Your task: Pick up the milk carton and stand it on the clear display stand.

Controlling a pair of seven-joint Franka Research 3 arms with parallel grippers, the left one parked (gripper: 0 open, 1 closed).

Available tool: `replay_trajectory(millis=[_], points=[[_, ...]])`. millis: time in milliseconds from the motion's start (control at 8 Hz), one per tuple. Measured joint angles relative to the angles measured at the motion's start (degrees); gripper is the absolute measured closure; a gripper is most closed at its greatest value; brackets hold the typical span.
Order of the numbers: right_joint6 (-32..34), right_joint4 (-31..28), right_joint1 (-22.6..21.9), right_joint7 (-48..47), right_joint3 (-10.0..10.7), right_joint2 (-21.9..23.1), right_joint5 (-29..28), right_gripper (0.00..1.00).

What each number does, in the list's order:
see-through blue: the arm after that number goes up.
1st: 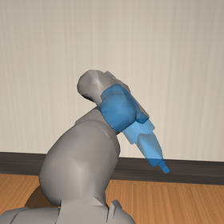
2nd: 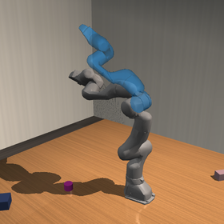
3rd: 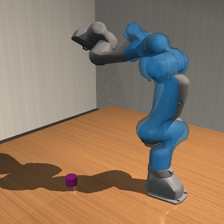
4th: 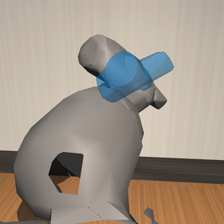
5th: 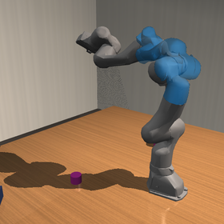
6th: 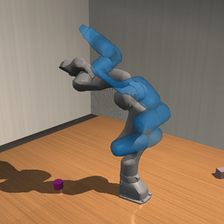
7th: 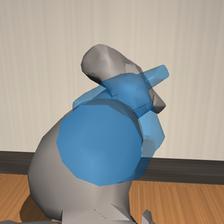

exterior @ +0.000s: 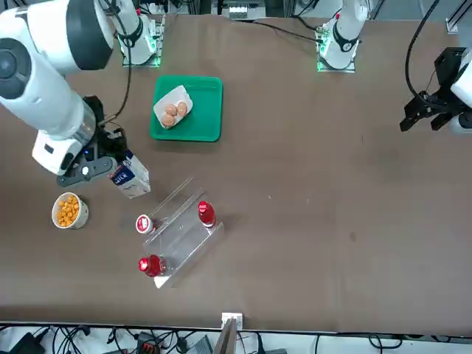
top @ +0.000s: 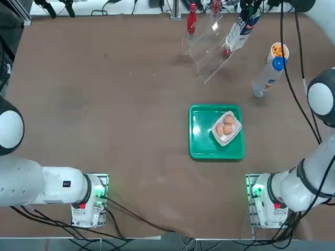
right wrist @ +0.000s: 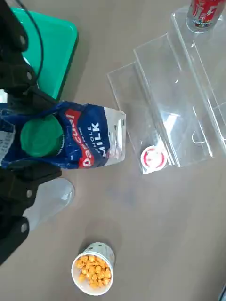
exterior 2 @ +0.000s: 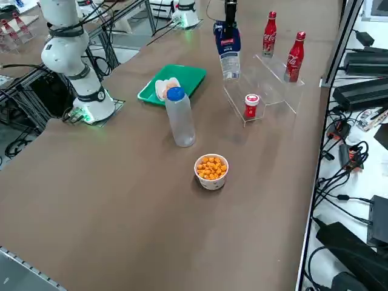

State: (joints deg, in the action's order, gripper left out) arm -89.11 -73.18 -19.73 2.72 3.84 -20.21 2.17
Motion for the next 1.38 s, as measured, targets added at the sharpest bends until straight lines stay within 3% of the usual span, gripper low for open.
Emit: replay_trajectory(millis=[750, 1375], points=[[-0.1, 7.3, -3.1, 0.1, 0.0, -7.2, 0.0, 0.50], [-2.1, 8.5, -5.4, 2.8, 0.1, -9.5, 2.2, 0.51]])
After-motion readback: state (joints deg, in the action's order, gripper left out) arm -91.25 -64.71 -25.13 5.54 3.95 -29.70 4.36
